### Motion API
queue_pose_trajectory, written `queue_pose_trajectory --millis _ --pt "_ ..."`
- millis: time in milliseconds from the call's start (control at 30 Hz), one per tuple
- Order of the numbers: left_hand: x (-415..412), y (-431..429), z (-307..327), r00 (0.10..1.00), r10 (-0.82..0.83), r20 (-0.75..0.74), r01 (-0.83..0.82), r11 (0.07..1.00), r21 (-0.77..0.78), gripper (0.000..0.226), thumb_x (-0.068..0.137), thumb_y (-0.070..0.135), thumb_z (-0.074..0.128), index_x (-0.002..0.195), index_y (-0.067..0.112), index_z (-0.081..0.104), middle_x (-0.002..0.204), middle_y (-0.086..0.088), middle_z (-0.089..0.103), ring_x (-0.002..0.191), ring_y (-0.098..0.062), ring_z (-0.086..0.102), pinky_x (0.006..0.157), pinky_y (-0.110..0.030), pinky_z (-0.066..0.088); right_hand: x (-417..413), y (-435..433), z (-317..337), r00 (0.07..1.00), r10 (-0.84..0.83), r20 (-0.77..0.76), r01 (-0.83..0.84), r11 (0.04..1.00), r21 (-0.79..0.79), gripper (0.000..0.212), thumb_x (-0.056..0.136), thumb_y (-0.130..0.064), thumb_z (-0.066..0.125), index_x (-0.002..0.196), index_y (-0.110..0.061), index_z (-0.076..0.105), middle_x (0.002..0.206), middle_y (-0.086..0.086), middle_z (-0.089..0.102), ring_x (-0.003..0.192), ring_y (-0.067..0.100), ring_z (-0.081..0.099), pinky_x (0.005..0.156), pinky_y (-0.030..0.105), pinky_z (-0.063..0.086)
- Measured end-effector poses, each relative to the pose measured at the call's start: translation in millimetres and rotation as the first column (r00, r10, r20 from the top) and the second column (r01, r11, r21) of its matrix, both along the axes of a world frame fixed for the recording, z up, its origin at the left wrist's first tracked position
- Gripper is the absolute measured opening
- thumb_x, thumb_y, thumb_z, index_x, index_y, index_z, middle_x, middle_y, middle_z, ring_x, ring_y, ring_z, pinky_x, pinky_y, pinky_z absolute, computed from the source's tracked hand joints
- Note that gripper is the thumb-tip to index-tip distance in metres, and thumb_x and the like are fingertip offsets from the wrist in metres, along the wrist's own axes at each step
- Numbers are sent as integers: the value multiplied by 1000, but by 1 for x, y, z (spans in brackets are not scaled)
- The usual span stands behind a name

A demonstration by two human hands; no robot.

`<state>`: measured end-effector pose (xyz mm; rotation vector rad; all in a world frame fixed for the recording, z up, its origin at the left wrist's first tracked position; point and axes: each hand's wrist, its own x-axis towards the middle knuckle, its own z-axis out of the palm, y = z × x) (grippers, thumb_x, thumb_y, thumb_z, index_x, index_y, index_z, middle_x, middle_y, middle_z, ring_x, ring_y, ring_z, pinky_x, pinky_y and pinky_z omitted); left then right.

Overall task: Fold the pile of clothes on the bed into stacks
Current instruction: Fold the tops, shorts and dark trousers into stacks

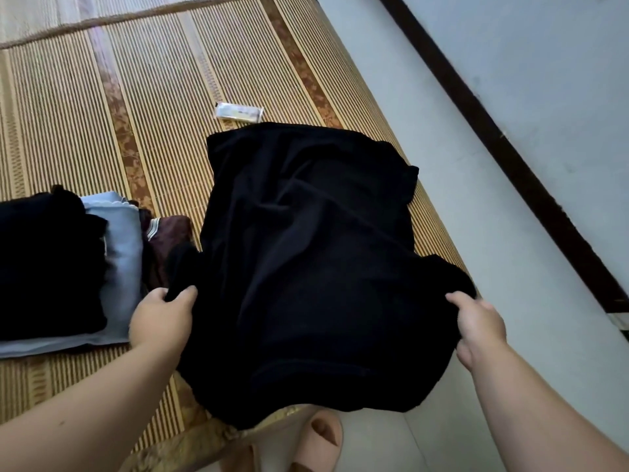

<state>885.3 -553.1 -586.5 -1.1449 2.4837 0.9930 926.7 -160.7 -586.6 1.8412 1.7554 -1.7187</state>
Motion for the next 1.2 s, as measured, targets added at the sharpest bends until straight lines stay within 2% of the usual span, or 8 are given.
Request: queue_pose_trajectory --millis 100,233,400,500,633,833,1033,1200 --pt "3 -5 18 954 297 -45 -260 891 371 57 87 50 58 130 14 54 131 -11 58 117 -34 56 101 -49 44 11 -7 28 967 -153 -206 135 986 -98 40 87 -11 62 127 -15 55 110 10 66 95 29 67 78 40 57" --pt "9 -7 52 858 488 -163 -377 812 446 41 75 54 58 91 16 64 102 -10 65 96 -27 61 92 -45 48 15 -31 62 964 -11 -265 24 999 46 18 86 -10 66 79 -18 52 86 5 63 81 23 62 73 37 52" --pt "16 20 94 873 223 -433 -149 969 198 42 87 44 54 62 13 39 60 -2 39 61 -22 40 61 -40 36 3 -84 85 902 415 -115 -311 812 494 32 80 -12 71 64 -20 44 62 -9 48 57 13 45 54 16 35" --pt "12 49 97 906 -88 -414 203 949 242 41 88 35 62 59 15 40 60 6 43 65 -19 46 59 -37 32 -6 -119 81 693 716 -86 -626 656 421 25 82 -16 72 71 -30 54 80 -14 62 78 6 58 64 7 37" --pt "5 78 80 753 -624 -207 644 634 428 21 87 29 67 68 23 61 136 14 48 131 -2 40 94 -17 27 -11 -144 65 353 933 -78 -925 360 119 27 89 -12 62 93 -38 62 141 -9 49 133 9 43 98 12 27" --pt "9 57 51 453 -887 -91 891 448 74 32 92 19 56 115 40 60 150 13 40 140 -7 32 110 -18 21 18 -115 51 284 927 244 -904 174 389 43 91 -5 49 124 -28 63 132 -12 58 124 9 52 100 17 35" --pt "27 -5 10 -212 -860 464 973 -230 16 109 83 8 59 145 40 -25 152 -1 -40 142 -25 -31 117 -51 1 54 -82 18 -447 724 525 -837 -546 39 101 87 -7 59 152 -39 -11 161 -2 -22 148 23 -19 118 50 3" --pt "17 -4 5 -239 -843 483 952 -302 -56 96 90 24 57 145 48 -19 151 -3 -40 144 -32 -23 115 -57 1 46 -83 11 -381 742 552 -858 -507 88 80 94 -19 51 151 -46 1 161 -7 -18 148 21 -18 116 53 3"
